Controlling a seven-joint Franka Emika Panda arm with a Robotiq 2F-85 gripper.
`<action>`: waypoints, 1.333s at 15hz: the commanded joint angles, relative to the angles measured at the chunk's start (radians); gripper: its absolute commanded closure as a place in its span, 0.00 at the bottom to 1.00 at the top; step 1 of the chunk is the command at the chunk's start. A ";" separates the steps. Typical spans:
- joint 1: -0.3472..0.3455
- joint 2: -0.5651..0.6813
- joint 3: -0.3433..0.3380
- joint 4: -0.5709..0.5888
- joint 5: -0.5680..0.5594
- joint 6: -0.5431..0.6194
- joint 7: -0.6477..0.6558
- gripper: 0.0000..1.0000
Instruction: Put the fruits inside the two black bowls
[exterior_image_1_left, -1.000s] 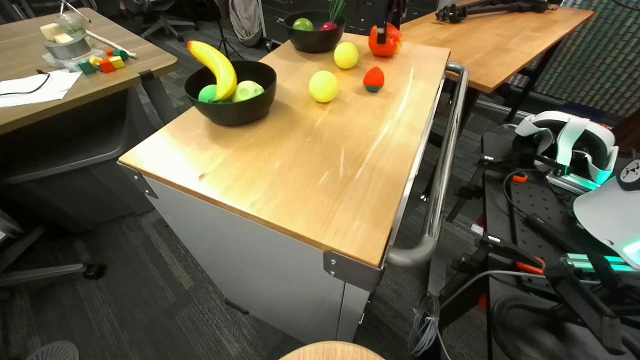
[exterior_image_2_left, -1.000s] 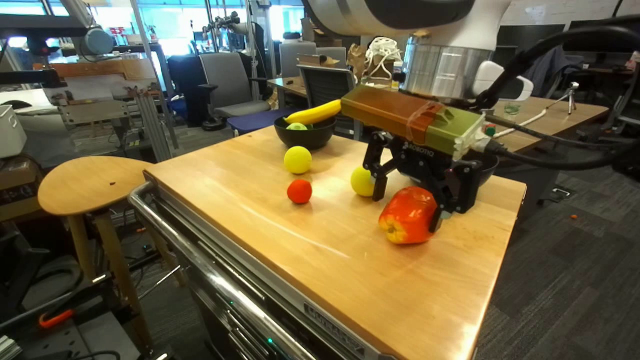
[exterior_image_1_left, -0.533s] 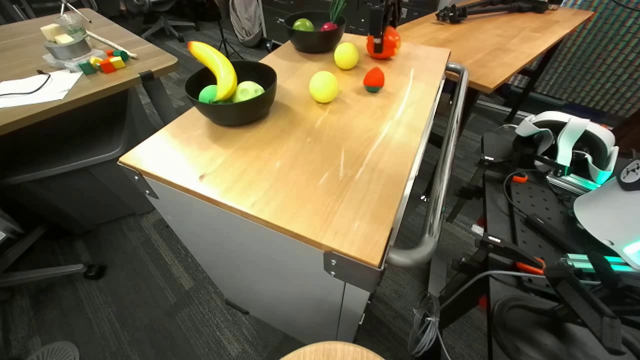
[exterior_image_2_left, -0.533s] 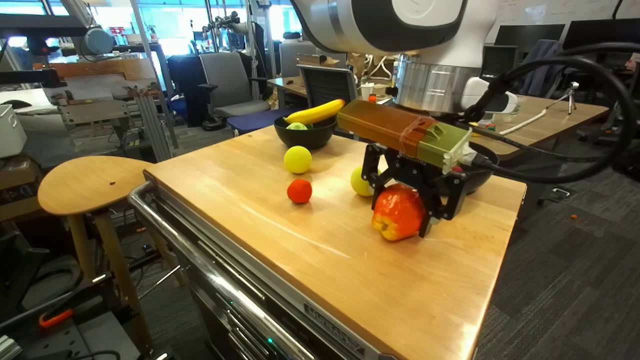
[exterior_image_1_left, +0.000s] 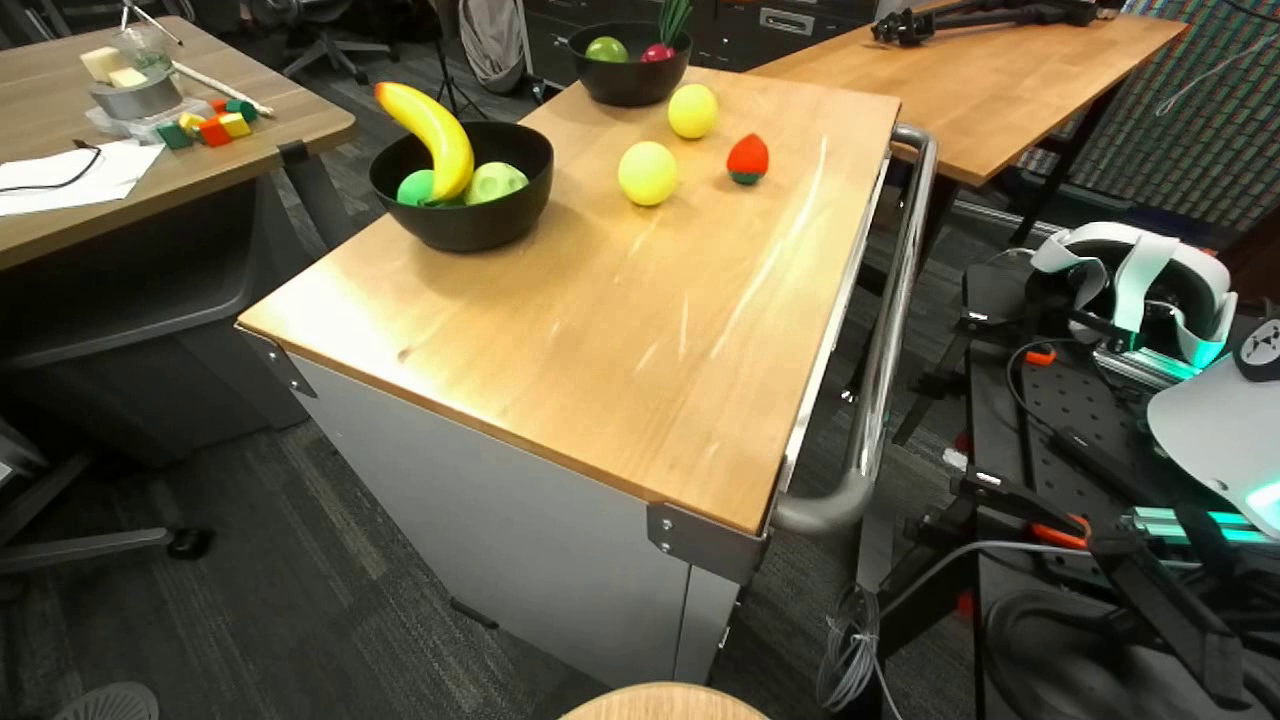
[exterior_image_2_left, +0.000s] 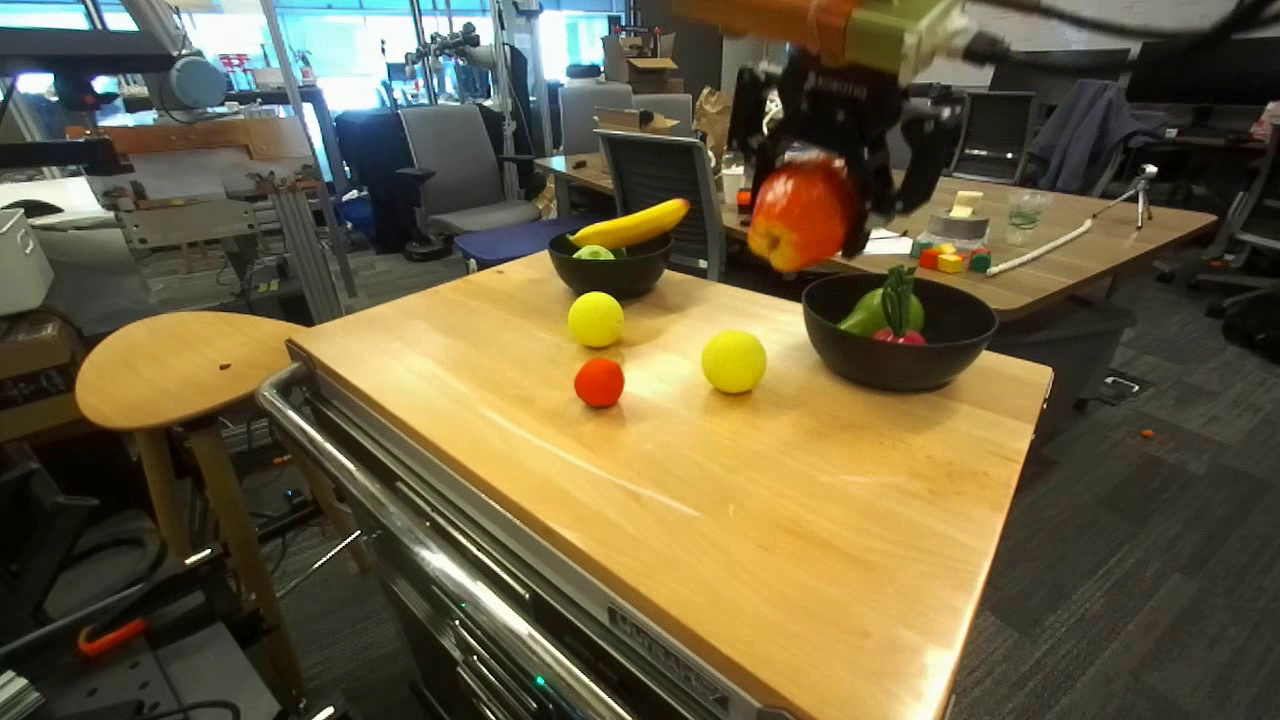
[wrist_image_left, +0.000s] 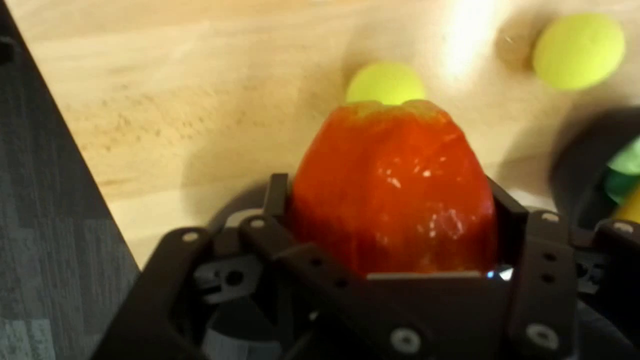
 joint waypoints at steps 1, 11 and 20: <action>-0.014 0.017 -0.007 0.198 0.148 -0.070 -0.027 0.41; -0.099 0.328 0.014 0.506 0.176 -0.090 0.005 0.41; -0.135 0.498 0.077 0.667 0.129 -0.121 0.022 0.41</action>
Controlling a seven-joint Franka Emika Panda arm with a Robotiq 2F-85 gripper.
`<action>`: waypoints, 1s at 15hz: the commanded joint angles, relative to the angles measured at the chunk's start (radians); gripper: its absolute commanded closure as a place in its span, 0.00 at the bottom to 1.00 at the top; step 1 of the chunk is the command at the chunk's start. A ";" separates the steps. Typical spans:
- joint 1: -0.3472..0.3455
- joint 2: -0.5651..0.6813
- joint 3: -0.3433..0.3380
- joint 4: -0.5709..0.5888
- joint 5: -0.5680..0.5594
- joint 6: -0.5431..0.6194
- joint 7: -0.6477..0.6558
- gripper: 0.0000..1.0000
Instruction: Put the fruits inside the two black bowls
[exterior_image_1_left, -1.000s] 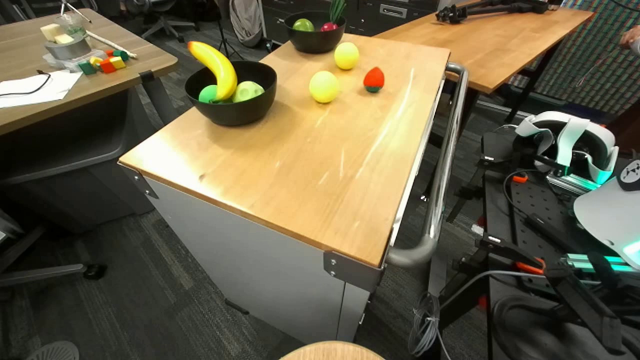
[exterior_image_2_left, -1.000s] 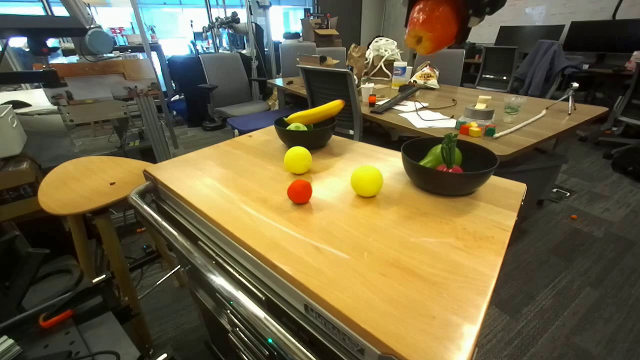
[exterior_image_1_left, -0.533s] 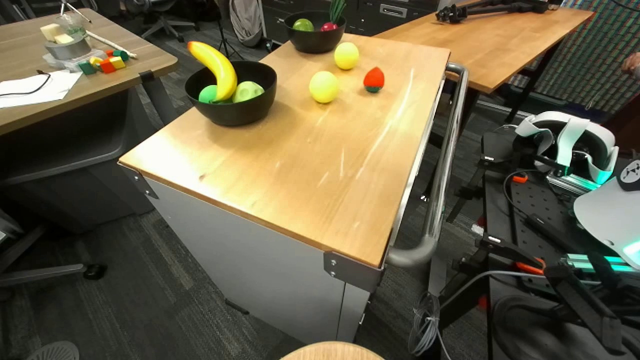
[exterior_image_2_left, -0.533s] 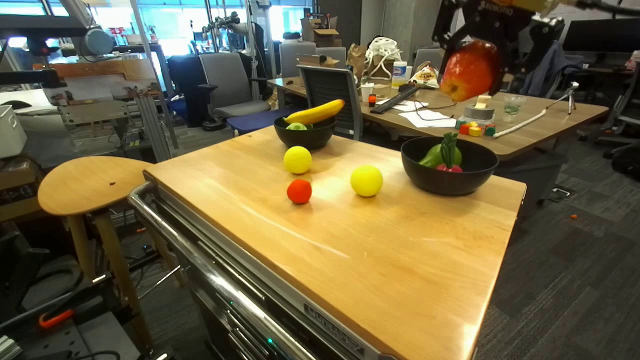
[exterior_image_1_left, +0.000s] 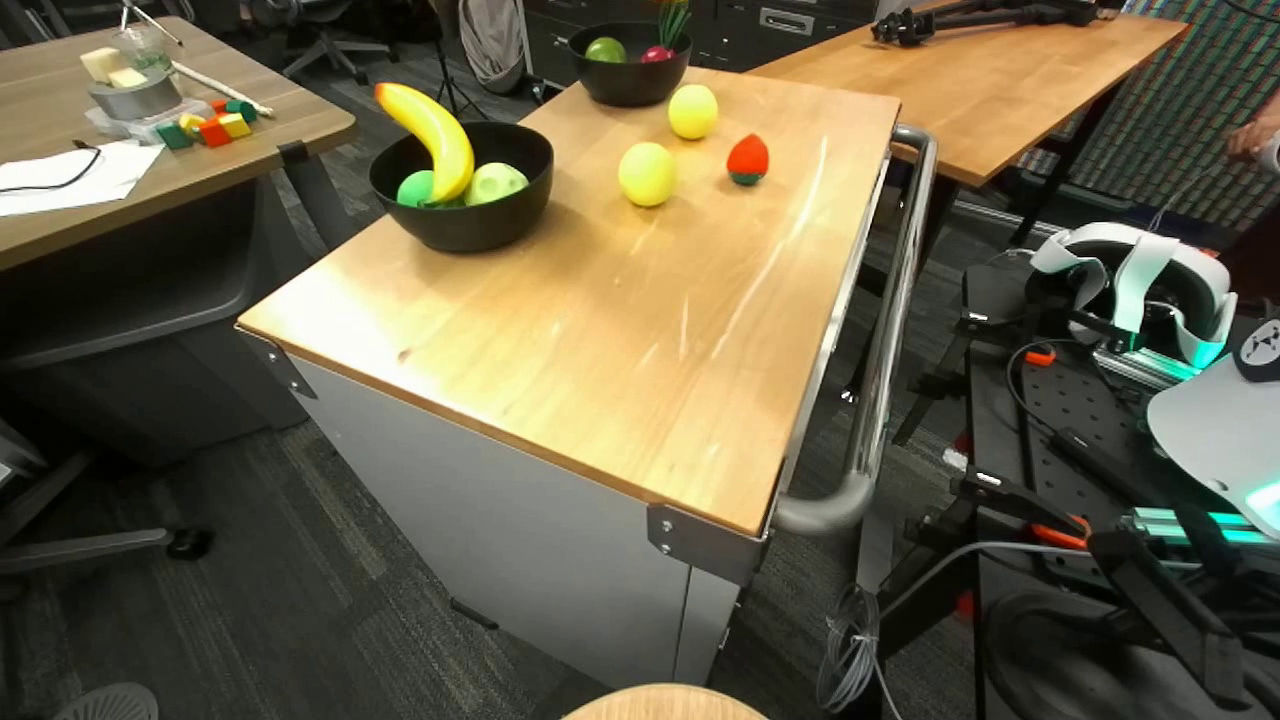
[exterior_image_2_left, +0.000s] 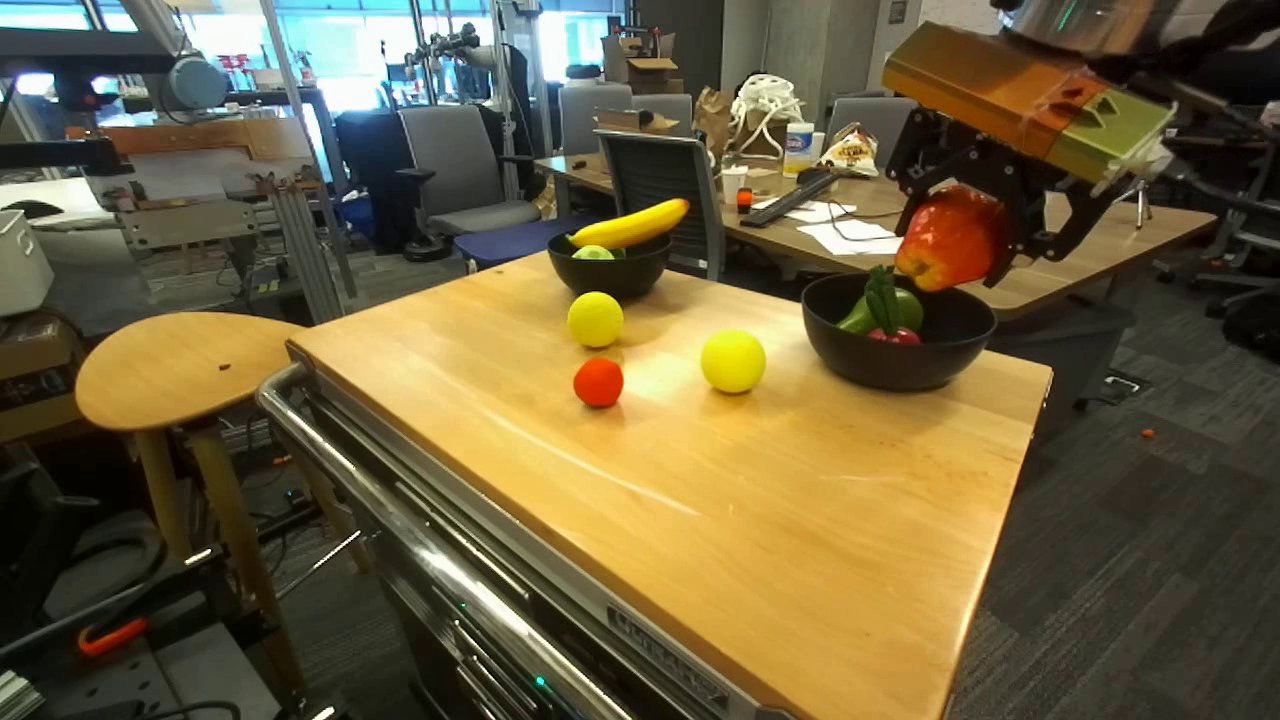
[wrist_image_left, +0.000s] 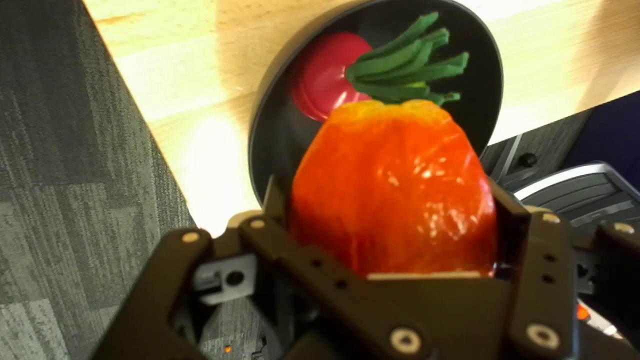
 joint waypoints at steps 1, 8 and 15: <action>-0.003 0.048 0.038 0.115 -0.036 -0.042 0.026 0.41; 0.038 0.132 0.017 0.203 -0.181 -0.026 0.137 0.00; 0.047 0.005 0.012 0.139 -0.219 -0.223 0.187 0.00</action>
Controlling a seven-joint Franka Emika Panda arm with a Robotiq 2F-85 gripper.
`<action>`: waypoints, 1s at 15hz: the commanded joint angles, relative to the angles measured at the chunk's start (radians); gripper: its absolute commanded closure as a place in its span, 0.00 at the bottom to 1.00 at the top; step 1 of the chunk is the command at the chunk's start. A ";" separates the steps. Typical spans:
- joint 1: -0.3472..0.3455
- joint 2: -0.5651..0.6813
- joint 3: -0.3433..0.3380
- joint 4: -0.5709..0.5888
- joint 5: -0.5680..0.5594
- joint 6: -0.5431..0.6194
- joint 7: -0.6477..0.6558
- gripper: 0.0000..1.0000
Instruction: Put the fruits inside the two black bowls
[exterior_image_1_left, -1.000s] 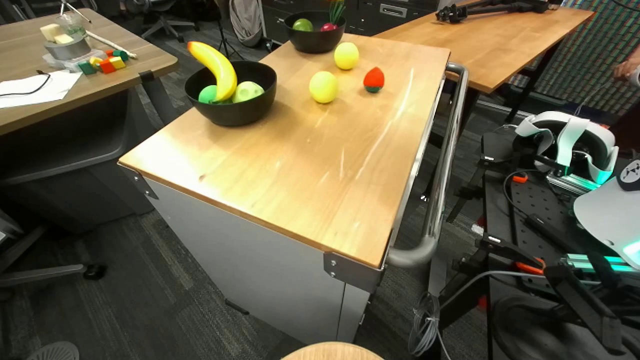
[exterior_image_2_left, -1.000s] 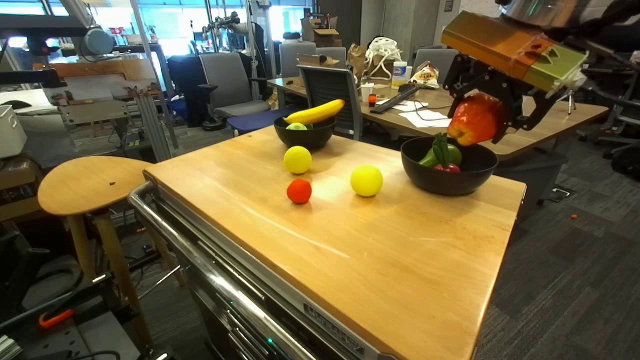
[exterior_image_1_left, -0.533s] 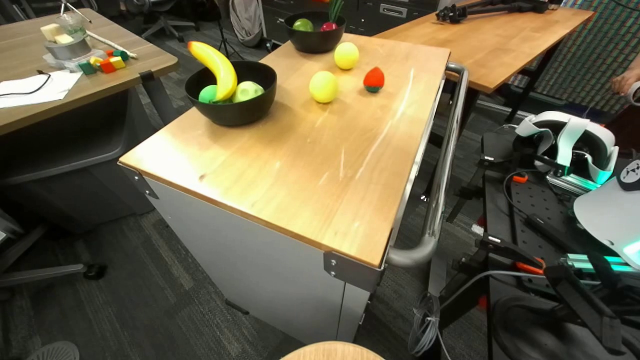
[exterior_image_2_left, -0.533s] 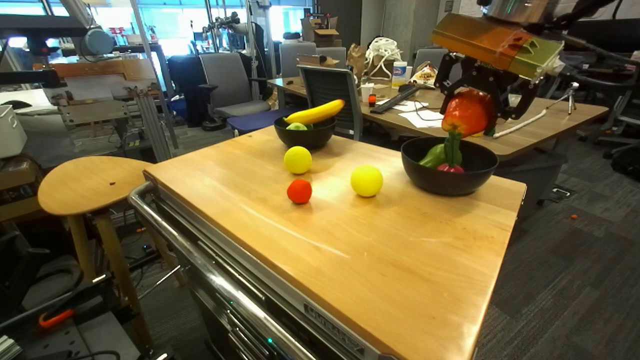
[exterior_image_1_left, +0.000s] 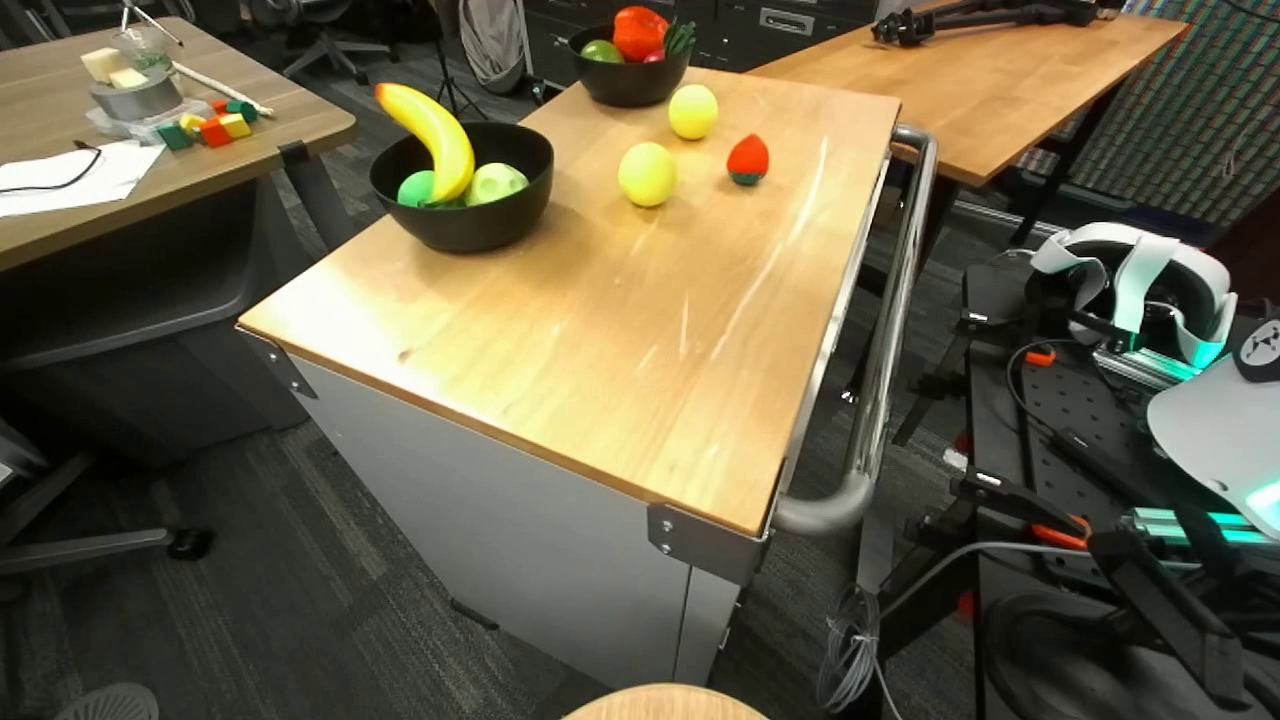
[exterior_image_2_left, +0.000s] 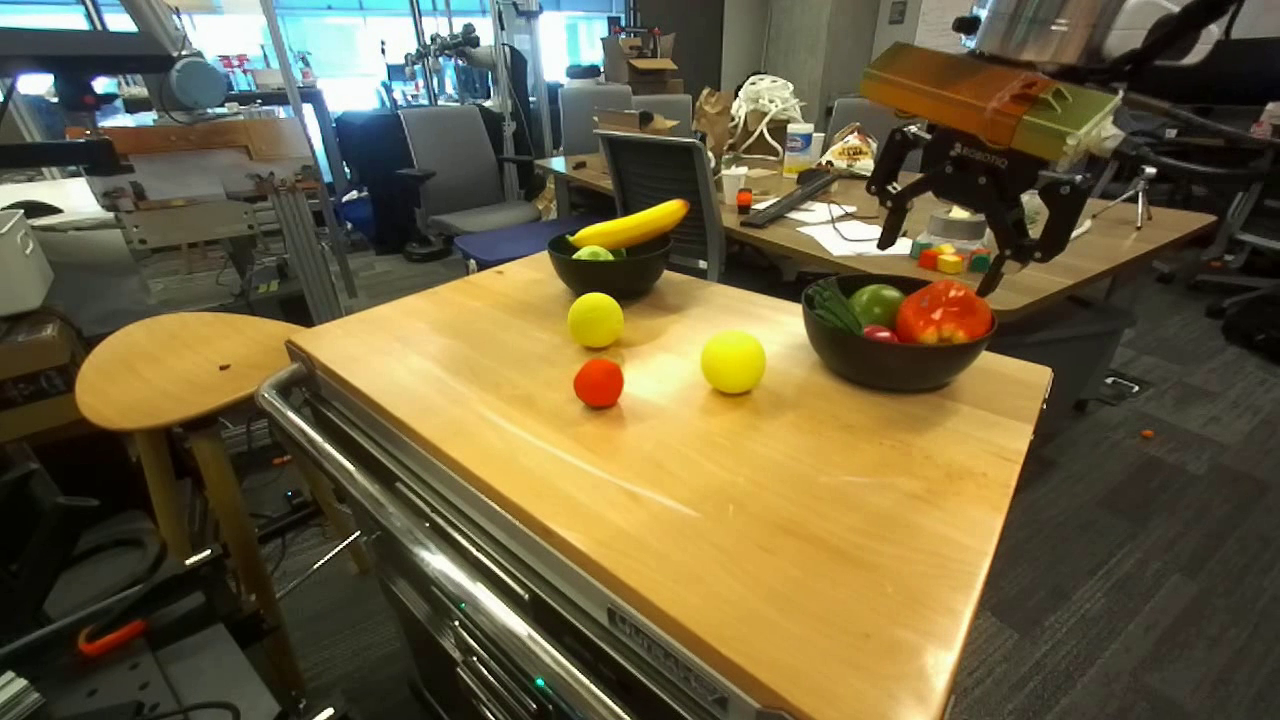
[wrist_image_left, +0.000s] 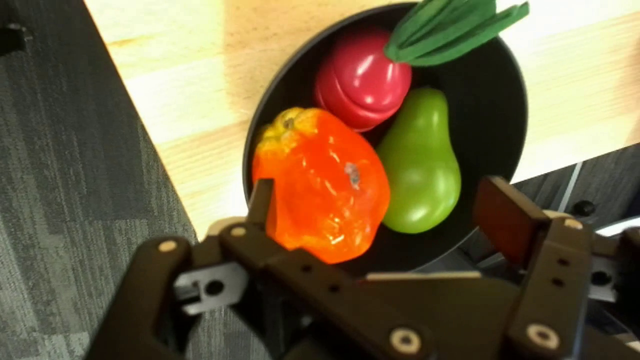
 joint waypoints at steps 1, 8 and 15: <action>0.029 -0.148 -0.024 -0.064 -0.066 -0.138 0.012 0.00; 0.090 -0.461 -0.016 -0.358 -0.216 -0.213 -0.076 0.00; 0.055 -0.477 -0.049 -0.388 -0.034 -0.119 -0.114 0.00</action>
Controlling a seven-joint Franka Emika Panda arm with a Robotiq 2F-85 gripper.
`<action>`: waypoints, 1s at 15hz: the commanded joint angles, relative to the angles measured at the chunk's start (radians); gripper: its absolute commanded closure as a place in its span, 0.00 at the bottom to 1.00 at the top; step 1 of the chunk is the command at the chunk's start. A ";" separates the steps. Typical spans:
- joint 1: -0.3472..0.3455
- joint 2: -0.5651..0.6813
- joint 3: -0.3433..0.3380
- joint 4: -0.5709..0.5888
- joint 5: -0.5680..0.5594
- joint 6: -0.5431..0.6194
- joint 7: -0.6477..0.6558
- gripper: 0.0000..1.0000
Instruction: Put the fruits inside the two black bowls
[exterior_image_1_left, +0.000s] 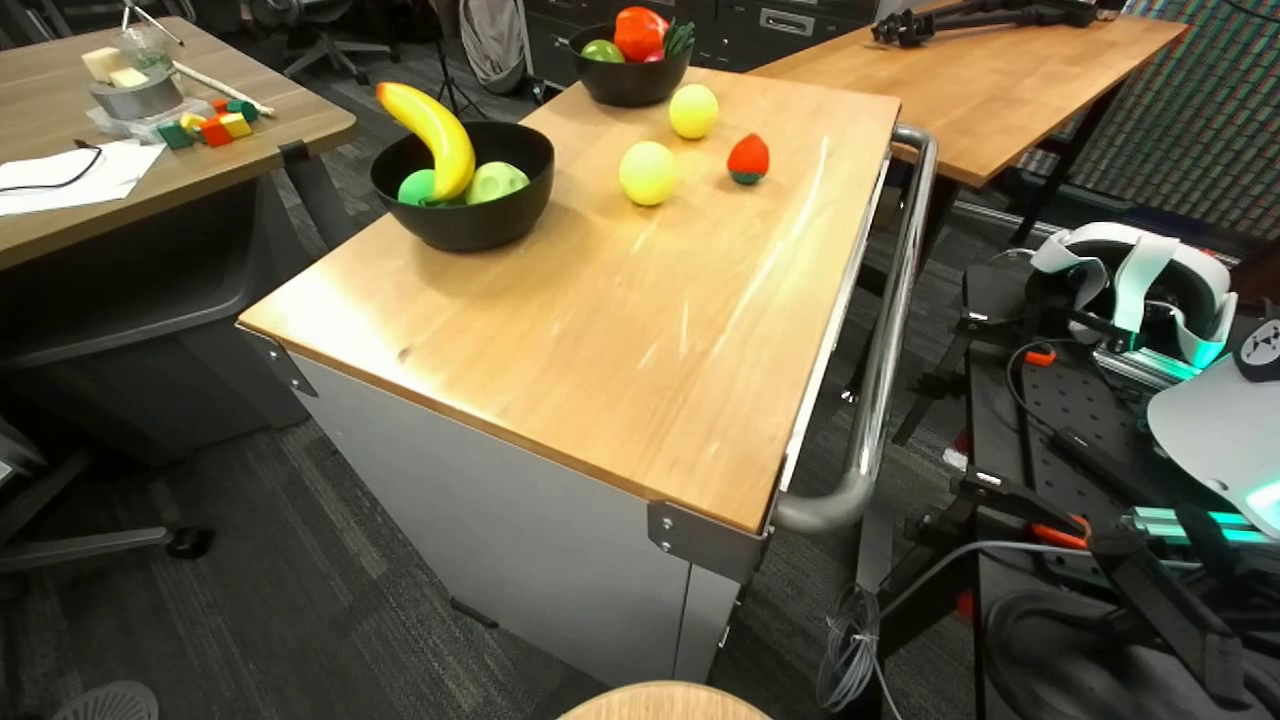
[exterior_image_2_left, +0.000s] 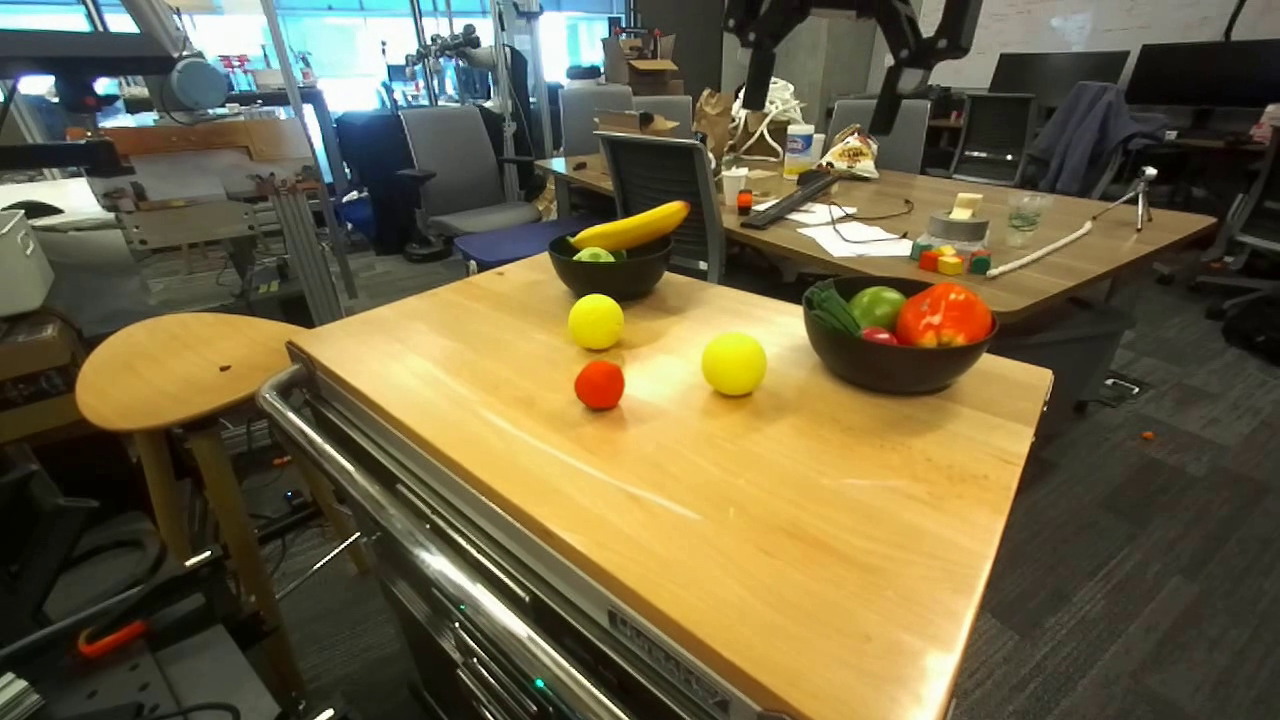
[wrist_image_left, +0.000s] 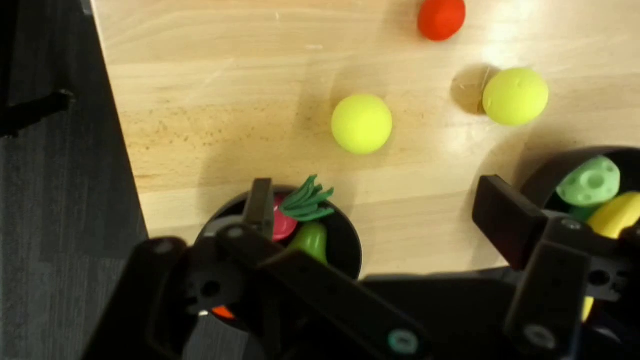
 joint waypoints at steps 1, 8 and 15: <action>-0.032 -0.030 -0.031 -0.051 0.143 0.152 -0.059 0.00; 0.024 -0.065 -0.011 -0.303 0.172 0.471 -0.144 0.00; 0.097 -0.011 0.008 -0.357 0.089 0.490 -0.095 0.00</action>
